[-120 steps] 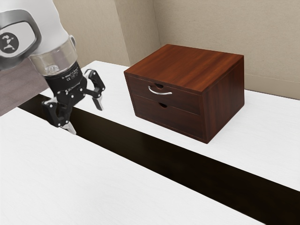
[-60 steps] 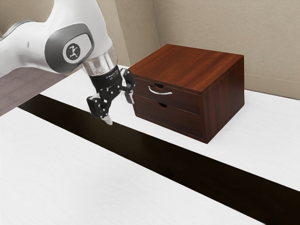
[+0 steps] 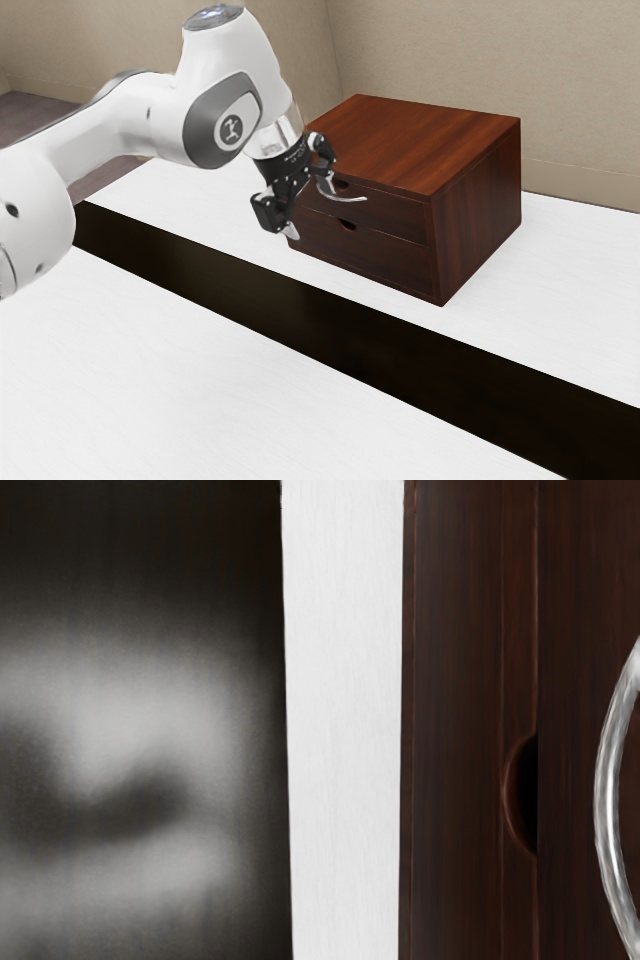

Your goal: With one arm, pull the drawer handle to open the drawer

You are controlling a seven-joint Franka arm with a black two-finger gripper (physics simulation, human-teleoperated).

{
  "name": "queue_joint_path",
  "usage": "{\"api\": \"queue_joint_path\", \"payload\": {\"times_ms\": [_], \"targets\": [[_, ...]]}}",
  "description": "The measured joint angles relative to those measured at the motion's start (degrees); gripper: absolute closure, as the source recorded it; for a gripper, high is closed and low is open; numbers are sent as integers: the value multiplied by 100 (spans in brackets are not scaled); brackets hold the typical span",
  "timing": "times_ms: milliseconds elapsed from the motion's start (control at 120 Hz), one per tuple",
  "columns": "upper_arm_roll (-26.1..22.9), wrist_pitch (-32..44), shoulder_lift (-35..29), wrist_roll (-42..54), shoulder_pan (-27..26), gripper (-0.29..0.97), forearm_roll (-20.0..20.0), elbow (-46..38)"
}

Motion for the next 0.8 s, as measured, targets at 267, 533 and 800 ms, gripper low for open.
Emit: {"api": "queue_joint_path", "payload": {"times_ms": [267, 533, 800], "targets": [[-87, 455, 518, 167, 129, 0, 0, 532], [-97, 727, 366, 321, 249, 0, -6, 129], [-104, 870, 398, 439, 271, 0, -17, 30]]}}
